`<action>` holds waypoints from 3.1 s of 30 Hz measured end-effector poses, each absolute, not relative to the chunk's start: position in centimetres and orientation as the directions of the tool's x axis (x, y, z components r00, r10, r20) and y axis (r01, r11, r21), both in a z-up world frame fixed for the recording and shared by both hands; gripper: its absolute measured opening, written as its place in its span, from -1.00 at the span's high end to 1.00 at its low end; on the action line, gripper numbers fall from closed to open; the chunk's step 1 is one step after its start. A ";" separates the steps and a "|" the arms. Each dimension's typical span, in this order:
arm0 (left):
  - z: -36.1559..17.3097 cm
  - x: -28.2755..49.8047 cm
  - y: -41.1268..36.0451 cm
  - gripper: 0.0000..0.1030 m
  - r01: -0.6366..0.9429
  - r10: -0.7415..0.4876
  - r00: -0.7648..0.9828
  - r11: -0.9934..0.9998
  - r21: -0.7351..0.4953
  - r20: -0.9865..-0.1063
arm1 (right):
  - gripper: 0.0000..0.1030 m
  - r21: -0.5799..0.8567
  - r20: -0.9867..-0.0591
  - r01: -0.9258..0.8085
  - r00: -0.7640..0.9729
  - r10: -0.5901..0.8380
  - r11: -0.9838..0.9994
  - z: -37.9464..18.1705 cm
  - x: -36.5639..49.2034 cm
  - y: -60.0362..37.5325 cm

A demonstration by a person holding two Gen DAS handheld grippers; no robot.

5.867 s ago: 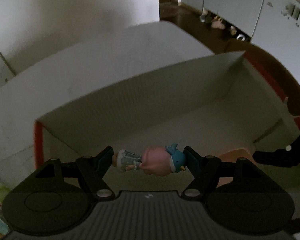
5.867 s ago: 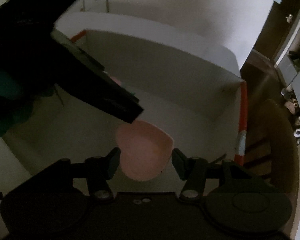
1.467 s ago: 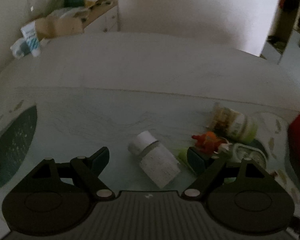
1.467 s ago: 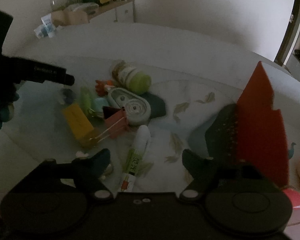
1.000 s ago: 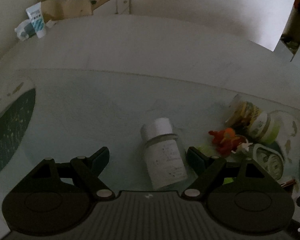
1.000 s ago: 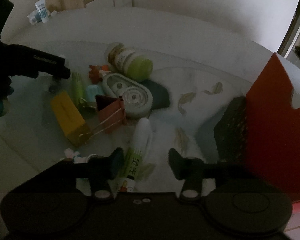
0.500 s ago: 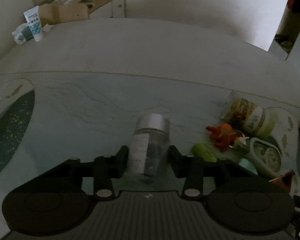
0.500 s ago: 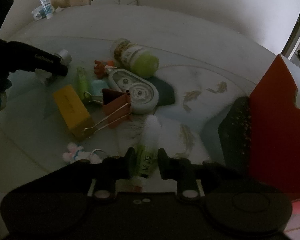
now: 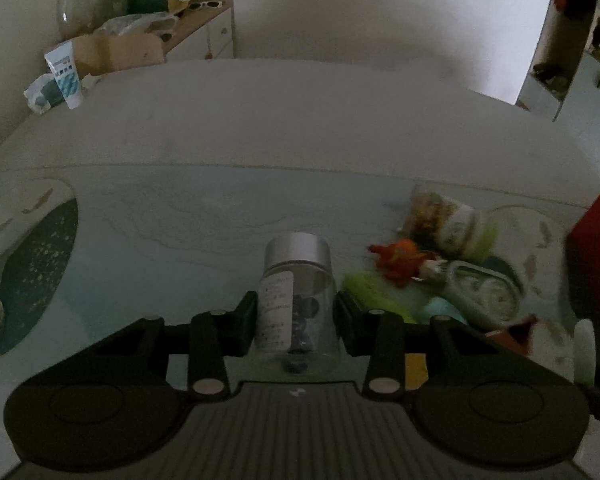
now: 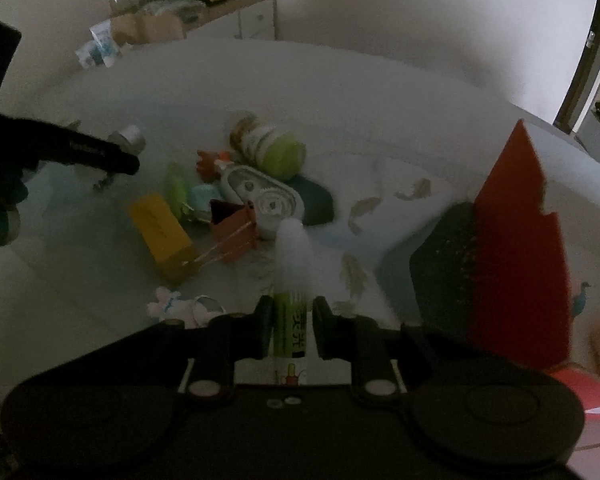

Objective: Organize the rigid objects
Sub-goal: 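Grasp the glass jar with the left tool while the right tool grasps the glue stick, then carry the glass jar and glue stick in both tools over the box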

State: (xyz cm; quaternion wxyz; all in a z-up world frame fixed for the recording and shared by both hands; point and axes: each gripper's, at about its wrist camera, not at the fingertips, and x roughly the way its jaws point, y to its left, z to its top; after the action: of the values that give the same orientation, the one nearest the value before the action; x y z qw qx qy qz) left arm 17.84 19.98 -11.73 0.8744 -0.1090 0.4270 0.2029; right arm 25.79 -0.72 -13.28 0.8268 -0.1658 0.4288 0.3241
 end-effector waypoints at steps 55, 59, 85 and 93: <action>-5.4 31.6 -13.5 0.21 0.026 -0.048 0.575 0.999 -0.041 -0.817 | 0.68 0.095 -0.750 -0.506 0.530 0.396 0.857 -4.2 39.3 -26.8; -7.5 33.7 -14.6 0.21 0.017 -0.039 0.509 0.999 -0.035 -0.860 | 0.68 0.073 -0.776 -0.515 0.509 0.373 0.854 -5.4 40.7 -27.9; -13.7 41.9 -17.5 0.21 -0.081 0.009 0.254 0.997 -0.013 -0.967 | 0.68 0.028 -0.894 -0.618 0.336 0.296 0.786 -13.3 45.8 -25.7; -14.2 43.1 -18.0 0.21 -0.089 0.009 0.207 0.996 -0.009 -0.978 | 0.68 0.034 -0.902 -0.621 0.319 0.291 0.783 -13.4 45.9 -25.9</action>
State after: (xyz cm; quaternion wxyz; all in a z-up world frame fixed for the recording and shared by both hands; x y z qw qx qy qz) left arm 43.13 -18.05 -14.23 0.7763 -0.0318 0.6287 0.0317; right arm 45.91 -25.95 -13.38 0.7957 -0.1619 0.5085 0.2865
